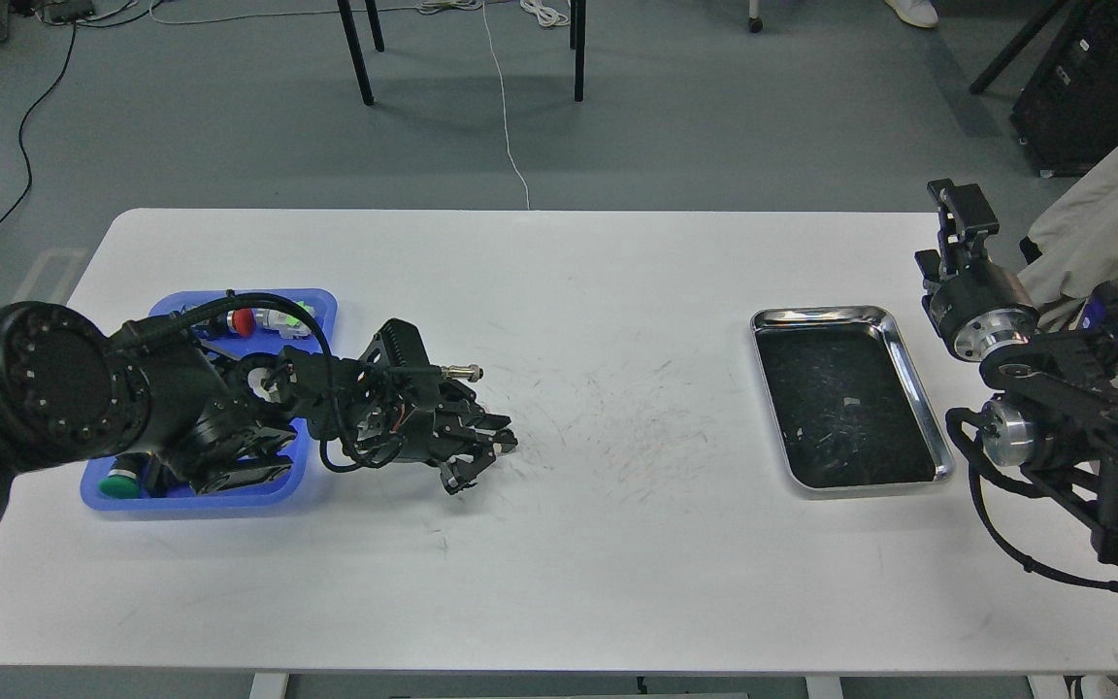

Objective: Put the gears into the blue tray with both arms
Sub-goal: 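Close the left gripper on the black part, then carry the black part back over the blue tray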

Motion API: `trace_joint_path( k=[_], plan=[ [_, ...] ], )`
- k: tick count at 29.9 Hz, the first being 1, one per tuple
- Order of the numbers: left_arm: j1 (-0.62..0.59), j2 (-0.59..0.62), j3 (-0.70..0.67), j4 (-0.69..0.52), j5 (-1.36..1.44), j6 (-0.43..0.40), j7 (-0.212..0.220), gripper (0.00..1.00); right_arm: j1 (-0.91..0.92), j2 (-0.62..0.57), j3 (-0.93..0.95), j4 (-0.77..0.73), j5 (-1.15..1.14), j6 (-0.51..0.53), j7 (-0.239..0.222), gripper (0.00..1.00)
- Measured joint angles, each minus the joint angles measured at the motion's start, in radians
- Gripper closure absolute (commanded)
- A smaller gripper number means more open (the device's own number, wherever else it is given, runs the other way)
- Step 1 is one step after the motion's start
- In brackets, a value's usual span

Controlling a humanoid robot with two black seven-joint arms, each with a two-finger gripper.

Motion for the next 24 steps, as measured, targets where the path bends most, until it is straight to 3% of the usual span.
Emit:
trace_joint_path(
  k=[9,24],
  plan=[
    [0.000,0.047,-0.034,-0.022,-0.046,0.002,0.000,0.90,-0.001,-0.001,-0.001,0.000,-0.001,0.000,0.000,0.05],
    [-0.054,0.390,-0.124,-0.061,-0.095,-0.002,0.000,0.91,-0.002,0.015,0.001,0.000,-0.001,0.000,0.000,0.05]
  ],
)
